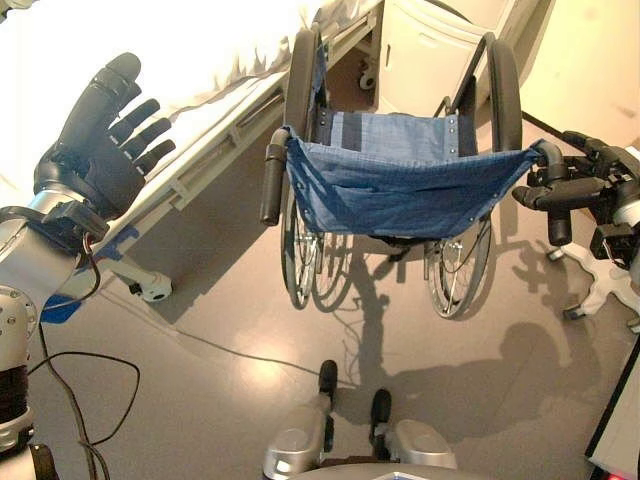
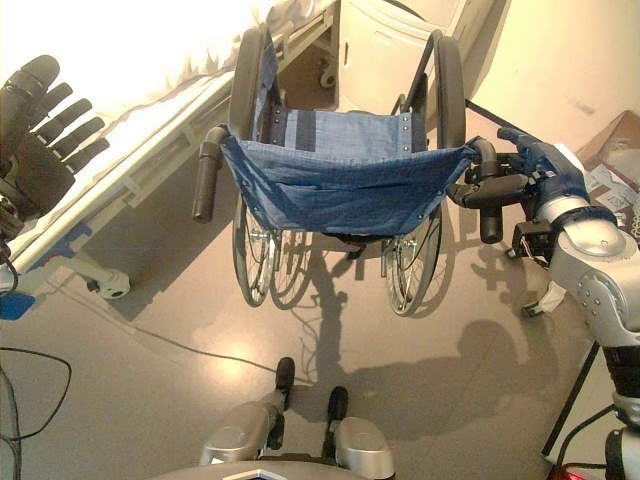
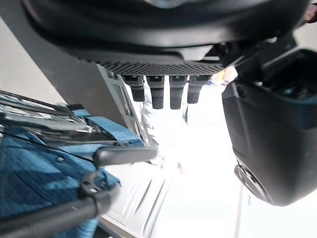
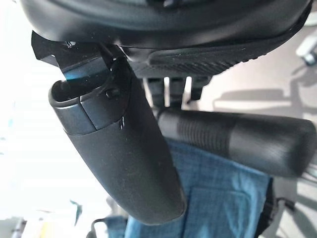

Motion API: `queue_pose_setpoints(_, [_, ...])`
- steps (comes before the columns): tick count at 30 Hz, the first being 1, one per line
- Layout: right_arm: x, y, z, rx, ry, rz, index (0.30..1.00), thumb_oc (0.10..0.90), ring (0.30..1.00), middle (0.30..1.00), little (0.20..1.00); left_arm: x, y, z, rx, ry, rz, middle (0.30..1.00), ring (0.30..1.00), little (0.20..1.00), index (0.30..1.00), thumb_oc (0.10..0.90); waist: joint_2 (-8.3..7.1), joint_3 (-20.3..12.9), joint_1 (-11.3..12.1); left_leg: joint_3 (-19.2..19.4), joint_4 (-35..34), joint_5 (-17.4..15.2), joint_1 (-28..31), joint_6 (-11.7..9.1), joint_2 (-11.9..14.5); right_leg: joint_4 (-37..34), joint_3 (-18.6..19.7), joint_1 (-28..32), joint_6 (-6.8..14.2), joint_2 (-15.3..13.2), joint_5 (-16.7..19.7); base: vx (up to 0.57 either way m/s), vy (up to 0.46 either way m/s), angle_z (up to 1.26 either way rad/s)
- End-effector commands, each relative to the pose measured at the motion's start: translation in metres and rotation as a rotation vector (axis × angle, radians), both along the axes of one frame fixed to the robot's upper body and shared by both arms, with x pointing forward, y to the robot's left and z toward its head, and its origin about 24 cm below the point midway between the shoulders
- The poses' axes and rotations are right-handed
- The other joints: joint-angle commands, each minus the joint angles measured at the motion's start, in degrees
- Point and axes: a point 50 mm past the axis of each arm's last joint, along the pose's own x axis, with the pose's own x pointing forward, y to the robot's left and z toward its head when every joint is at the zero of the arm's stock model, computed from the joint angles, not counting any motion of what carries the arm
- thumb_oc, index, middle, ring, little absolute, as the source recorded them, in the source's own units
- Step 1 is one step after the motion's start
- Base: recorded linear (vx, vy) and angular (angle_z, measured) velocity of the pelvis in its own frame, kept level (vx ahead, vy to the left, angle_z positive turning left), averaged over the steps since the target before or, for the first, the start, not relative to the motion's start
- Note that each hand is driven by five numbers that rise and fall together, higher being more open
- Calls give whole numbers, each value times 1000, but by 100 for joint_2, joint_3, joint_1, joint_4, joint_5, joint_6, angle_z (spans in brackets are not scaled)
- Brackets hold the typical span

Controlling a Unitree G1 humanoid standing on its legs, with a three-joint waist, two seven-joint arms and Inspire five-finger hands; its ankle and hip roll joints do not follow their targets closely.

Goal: Push the wheelchair next to the bed

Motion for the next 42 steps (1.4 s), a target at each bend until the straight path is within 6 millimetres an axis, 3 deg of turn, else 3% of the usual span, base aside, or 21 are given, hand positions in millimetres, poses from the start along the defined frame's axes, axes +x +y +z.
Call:
queue_pose_setpoints(1, [-20, -9, 72, -161, -402, -77, 900, 800, 900, 900, 900, -17, 25, -5, 33, 20, 90, 900, 900, 900, 900, 800, -224, -1778, 33, 350, 35, -521, 554, -345, 8, 93, 202, -324, 379, -174, 548, 0, 0, 0])
queue_pose_setpoints(7, [-40, -25, 62, -272, -375, -225, 900, 800, 900, 900, 900, -28, 25, -16, 17, 41, 101, 900, 900, 900, 900, 800, -215, -1751, -14, 392, 30, -520, 557, -344, 26, 121, 236, -353, 395, -171, 552, -9, -3, -1])
queue_pose_setpoints(16, [-52, -41, 63, -404, -324, -360, 900, 800, 900, 900, 900, -30, 22, -22, -10, 56, 109, 900, 900, 900, 900, 800, -202, -1709, -84, 462, 37, -494, 534, -342, 18, 165, 294, -420, 410, -173, 579, -12, 9, -10])
queue_pose_setpoints(23, [-55, -40, 42, -298, -235, -307, 900, 800, 900, 900, 900, -36, 21, -34, -57, 97, 115, 900, 900, 900, 900, 800, -202, -1682, -106, 492, 41, -494, 518, -329, 16, 194, 319, -471, 428, -176, 585, -4, 11, -4])
queue_pose_setpoints(26, [-63, -38, 8, -167, -135, -243, 900, 800, 900, 900, 900, -48, 19, -68, -111, 211, 127, 900, 900, 900, 900, 800, -217, -1671, -130, 503, 48, -499, 506, -314, 14, 230, 295, -508, 453, -200, 572, 0, 0, 0])
queue_pose_setpoints(28, [-69, -38, -4, -132, -102, -243, 900, 800, 900, 900, 900, -53, 19, -80, -126, 241, 137, 900, 900, 900, 900, 800, -225, -1671, -138, 503, 48, -498, 496, -300, 10, 237, 297, -525, 453, -201, 569, 5, 4, -3])
queue_pose_setpoints(30, [-79, -43, -37, -48, -27, -269, 900, 800, 900, 900, 900, -65, 20, -111, -188, 324, 162, 900, 900, 900, 900, 800, -232, -1656, -152, 508, 45, -573, 538, -290, 11, 235, 288, -494, 472, -202, 509, 13, 3, -6])
queue_pose_setpoints(32, [-87, -47, -54, -6, 13, -312, 900, 800, 900, 900, 900, -73, 19, -127, -223, 379, 174, 900, 900, 900, 900, 800, -237, -1654, -159, 508, 46, -578, 536, -280, 4, 237, 283, -501, 475, -200, 511, -9, 0, -3])
queue_pose_setpoints(33, [-101, -50, -77, 59, 67, -344, 900, 800, 900, 900, 900, -85, 15, -145, -255, 447, 190, 900, 900, 900, 900, 800, -242, -1645, -170, 507, 52, -582, 528, -267, -4, 246, 276, -513, 481, -200, 506, 0, 0, 0])
queue_pose_setpoints(36, [-113, -51, -104, 123, 140, -382, 900, 800, 900, 900, 900, -96, 13, -164, -283, 524, 230, 900, 900, 900, 900, 800, -250, -1634, -170, 510, 61, -585, 520, -246, -14, 256, 267, -529, 481, -205, 508, 0, 0, 0])
queue_pose_setpoints(37, [-119, -53, -118, 156, 177, -418, 900, 800, 900, 900, 900, -101, 12, -173, -309, 567, 248, 900, 900, 900, 900, 800, -254, -1619, -172, 508, 67, -586, 518, -237, -18, 265, 264, -537, 482, -208, 511, -36, -26, -1])
queue_pose_setpoints(38, [-124, -50, -144, 231, 239, -439, 900, 800, 900, 900, 900, -107, 8, -191, -343, 634, 269, 900, 900, 900, 900, 800, -256, -1595, -164, 490, 81, -582, 513, -234, -25, 273, 250, -535, 483, -214, 520, -38, -28, 0])
queue_pose_setpoints(40, [-127, -48, -159, 267, 276, -461, 900, 800, 900, 900, 900, -108, 7, -199, -348, 675, 282, 900, 900, 900, 900, 800, -261, -1578, -163, 480, 83, -581, 511, -226, -34, 266, 236, -531, 478, -222, 529, 0, 0, 0])
queue_pose_setpoints(42, [-131, -42, -192, 315, 347, -484, 900, 800, 900, 900, 900, -112, -1, -223, -379, 748, 296, 900, 900, 900, 900, 800, -259, -1560, -145, 445, 97, -571, 492, -223, -48, 258, 204, -530, 475, -237, 556, -16, -11, -2])
